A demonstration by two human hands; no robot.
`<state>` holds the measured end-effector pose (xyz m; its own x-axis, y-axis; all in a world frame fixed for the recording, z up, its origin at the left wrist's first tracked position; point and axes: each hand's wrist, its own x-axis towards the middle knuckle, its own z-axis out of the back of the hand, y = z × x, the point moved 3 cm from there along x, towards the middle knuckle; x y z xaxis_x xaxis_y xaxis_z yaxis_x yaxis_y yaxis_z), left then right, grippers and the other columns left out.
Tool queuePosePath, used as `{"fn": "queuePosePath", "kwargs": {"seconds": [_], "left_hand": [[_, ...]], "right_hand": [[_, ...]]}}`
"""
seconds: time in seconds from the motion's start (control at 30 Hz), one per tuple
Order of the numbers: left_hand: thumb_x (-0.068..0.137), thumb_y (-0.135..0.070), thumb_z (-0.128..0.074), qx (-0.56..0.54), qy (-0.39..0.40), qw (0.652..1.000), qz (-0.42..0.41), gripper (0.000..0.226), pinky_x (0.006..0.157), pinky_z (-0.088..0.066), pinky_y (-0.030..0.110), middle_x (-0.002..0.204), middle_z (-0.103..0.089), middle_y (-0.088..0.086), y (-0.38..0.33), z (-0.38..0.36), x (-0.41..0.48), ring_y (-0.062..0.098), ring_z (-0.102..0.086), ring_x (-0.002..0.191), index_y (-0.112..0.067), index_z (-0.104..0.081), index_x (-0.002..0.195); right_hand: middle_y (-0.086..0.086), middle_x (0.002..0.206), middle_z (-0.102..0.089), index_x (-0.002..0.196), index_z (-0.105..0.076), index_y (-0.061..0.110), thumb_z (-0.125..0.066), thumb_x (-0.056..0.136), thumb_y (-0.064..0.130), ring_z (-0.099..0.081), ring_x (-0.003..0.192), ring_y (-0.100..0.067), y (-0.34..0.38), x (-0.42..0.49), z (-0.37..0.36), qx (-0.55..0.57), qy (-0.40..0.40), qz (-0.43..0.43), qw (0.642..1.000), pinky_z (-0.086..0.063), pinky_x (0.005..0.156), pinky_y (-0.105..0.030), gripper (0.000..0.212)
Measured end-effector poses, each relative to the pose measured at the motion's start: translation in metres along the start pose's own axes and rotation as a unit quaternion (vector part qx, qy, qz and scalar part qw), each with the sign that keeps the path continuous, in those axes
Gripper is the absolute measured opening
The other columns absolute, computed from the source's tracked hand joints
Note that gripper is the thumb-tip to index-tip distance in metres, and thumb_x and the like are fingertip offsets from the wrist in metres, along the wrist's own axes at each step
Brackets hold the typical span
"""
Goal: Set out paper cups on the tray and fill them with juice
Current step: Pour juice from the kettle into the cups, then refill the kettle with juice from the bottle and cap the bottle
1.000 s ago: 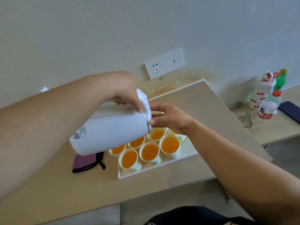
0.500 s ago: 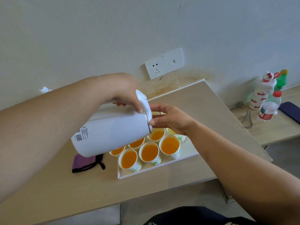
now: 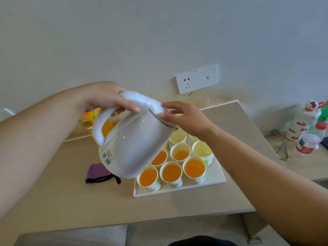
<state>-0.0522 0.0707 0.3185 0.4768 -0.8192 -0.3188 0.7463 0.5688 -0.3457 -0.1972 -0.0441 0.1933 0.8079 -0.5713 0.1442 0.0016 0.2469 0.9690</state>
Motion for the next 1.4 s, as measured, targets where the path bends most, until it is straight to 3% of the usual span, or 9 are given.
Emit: {"fn": "queuePosePath", "kwargs": {"seconds": [0.17, 0.33, 0.53, 0.63, 0.73, 0.87, 1.03, 1.17, 1.4], "left_hand": [[0.011, -0.055, -0.089, -0.172, -0.067, 0.982, 0.044, 0.086, 0.043, -0.039, 0.019, 0.051, -0.052, 0.001, 0.061, 0.022, -0.028, 0.011, -0.048, 0.045, -0.010, -0.059, 0.078], [0.047, -0.017, -0.073, -0.270, -0.185, 0.940, 0.100, 0.042, 0.041, -0.040, 0.012, 0.054, -0.055, -0.004, 0.116, 0.029, -0.061, 0.002, -0.051, 0.042, -0.020, -0.064, 0.089], [0.052, -0.017, -0.070, -0.274, -0.330, 0.891, 0.149, 0.033, 0.064, -0.042, 0.028, 0.061, -0.061, 0.001, 0.191, 0.019, -0.085, 0.019, -0.053, 0.056, -0.014, -0.066, 0.085], [0.050, -0.018, -0.063, -0.291, -0.356, 0.874, 0.155, 0.027, 0.059, -0.040, 0.027, 0.057, -0.056, 0.000, 0.221, 0.010, -0.083, 0.021, -0.049, 0.056, -0.016, -0.062, 0.076], [0.051, -0.019, -0.063, -0.314, -0.365, 0.865, 0.145, 0.020, 0.062, -0.037, 0.030, 0.058, -0.055, 0.001, 0.250, 0.002, -0.069, 0.022, -0.049, 0.060, -0.017, -0.060, 0.071], [0.059, -0.015, -0.067, -0.363, -0.345, 0.860, 0.096, 0.026, 0.054, -0.038, 0.023, 0.056, -0.057, -0.007, 0.278, -0.007, -0.028, 0.008, -0.050, 0.054, -0.022, -0.060, 0.083], [0.046, -0.033, -0.069, -0.413, -0.277, 0.867, 0.032, 0.050, 0.074, -0.047, 0.030, 0.088, -0.066, -0.004, 0.303, -0.017, 0.031, 0.013, -0.060, 0.079, -0.030, -0.061, 0.095], [0.044, -0.036, -0.074, -0.450, -0.211, 0.868, -0.018, 0.083, 0.086, -0.049, 0.033, 0.110, -0.066, 0.009, 0.326, -0.030, 0.075, 0.021, -0.062, 0.098, -0.005, -0.061, 0.120], [0.069, -0.001, -0.072, -0.483, -0.138, 0.863, -0.055, 0.041, 0.084, -0.045, 0.026, 0.101, -0.065, -0.003, 0.347, -0.047, 0.120, 0.008, -0.060, 0.095, -0.023, -0.062, 0.103]], "right_hand": [[0.007, 0.119, -0.063, 0.123, -0.062, 0.022, -0.063, 0.089, 0.034, -0.057, 0.112, -0.008, 0.045, 0.026, -0.026, -0.062, 0.049, 0.060, 0.995, -0.047, 0.096, -0.029, 0.036], [0.004, 0.125, -0.059, 0.123, -0.061, 0.020, -0.059, 0.092, 0.030, -0.053, 0.114, -0.010, 0.089, 0.066, -0.074, -0.145, 0.140, 0.114, 0.973, -0.035, 0.087, -0.015, 0.033], [-0.001, 0.139, -0.051, 0.134, -0.053, 0.018, -0.051, 0.096, 0.026, -0.046, 0.125, -0.017, 0.102, 0.096, -0.153, -0.237, 0.212, 0.158, 0.935, -0.030, 0.090, -0.017, 0.039], [-0.006, 0.141, -0.047, 0.136, -0.050, 0.012, -0.050, 0.097, 0.023, -0.041, 0.129, -0.021, 0.099, 0.104, -0.182, -0.274, 0.234, 0.174, 0.917, -0.026, 0.090, -0.017, 0.041], [-0.006, 0.143, -0.044, 0.139, -0.046, 0.012, -0.053, 0.096, 0.024, -0.039, 0.131, -0.021, 0.093, 0.118, -0.202, -0.295, 0.235, 0.177, 0.909, -0.024, 0.093, -0.017, 0.045], [-0.006, 0.142, -0.043, 0.138, -0.047, 0.019, -0.057, 0.093, 0.030, -0.040, 0.130, -0.022, 0.076, 0.142, -0.214, -0.337, 0.211, 0.148, 0.906, -0.027, 0.104, -0.025, 0.048], [-0.005, 0.143, -0.040, 0.139, -0.045, 0.023, -0.057, 0.092, 0.033, -0.037, 0.132, -0.023, 0.048, 0.166, -0.214, -0.400, 0.177, 0.093, 0.895, -0.028, 0.110, -0.032, 0.050], [-0.002, 0.147, -0.037, 0.140, -0.043, 0.025, -0.056, 0.093, 0.034, -0.034, 0.134, -0.022, 0.030, 0.176, -0.218, -0.429, 0.160, 0.037, 0.888, -0.027, 0.111, -0.034, 0.050], [-0.001, 0.145, -0.039, 0.138, -0.047, 0.026, -0.057, 0.092, 0.035, -0.036, 0.133, -0.021, 0.014, 0.186, -0.223, -0.452, 0.154, -0.008, 0.879, -0.027, 0.110, -0.032, 0.048]]}}
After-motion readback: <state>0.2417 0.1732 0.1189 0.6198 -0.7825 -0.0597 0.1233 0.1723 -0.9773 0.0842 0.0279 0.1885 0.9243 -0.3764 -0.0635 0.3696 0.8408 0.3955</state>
